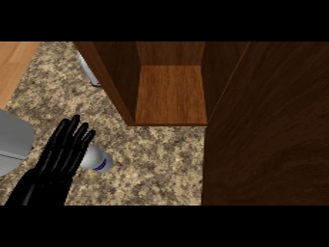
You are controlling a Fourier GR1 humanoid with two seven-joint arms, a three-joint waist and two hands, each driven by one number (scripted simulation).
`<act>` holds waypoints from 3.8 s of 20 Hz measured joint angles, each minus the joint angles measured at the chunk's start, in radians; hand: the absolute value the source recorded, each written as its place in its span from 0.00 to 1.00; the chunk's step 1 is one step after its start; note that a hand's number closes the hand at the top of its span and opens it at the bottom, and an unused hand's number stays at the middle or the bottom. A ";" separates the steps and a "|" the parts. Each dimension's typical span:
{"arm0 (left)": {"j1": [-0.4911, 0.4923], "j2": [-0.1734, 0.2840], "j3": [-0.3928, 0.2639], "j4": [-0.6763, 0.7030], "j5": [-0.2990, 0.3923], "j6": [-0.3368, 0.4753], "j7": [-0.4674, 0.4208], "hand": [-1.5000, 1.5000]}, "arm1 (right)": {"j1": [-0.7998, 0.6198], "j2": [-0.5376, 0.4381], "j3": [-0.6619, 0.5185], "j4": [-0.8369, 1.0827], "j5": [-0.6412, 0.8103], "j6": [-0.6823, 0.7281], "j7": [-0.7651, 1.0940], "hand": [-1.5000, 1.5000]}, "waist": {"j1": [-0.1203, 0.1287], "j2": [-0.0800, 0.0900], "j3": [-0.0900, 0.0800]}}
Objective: Pick up the bottled water, place it into the cabinet and close the cabinet
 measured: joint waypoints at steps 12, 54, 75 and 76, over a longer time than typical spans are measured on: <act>0.257 0.068 0.054 -0.111 0.126 -0.106 -0.026 0.00 | 0.199 0.006 0.009 -0.048 -0.083 0.105 -0.048 0.00 | 0.003 -0.001 -0.001; -0.069 0.138 0.407 0.698 0.033 -0.339 -0.424 0.00 | 0.362 0.030 0.062 0.006 0.003 0.241 -0.260 0.00 | -0.006 0.002 -0.002; -0.393 0.171 0.460 1.428 -0.042 -0.416 -0.720 0.00 | 0.425 0.005 0.042 -0.013 -0.029 0.278 -0.298 0.00 | -0.009 0.002 -0.002; -0.404 0.170 0.460 1.456 -0.046 -0.418 -0.734 0.00 | 0.423 0.008 0.044 -0.015 -0.024 0.275 -0.298 0.00 | -0.009 0.003 -0.002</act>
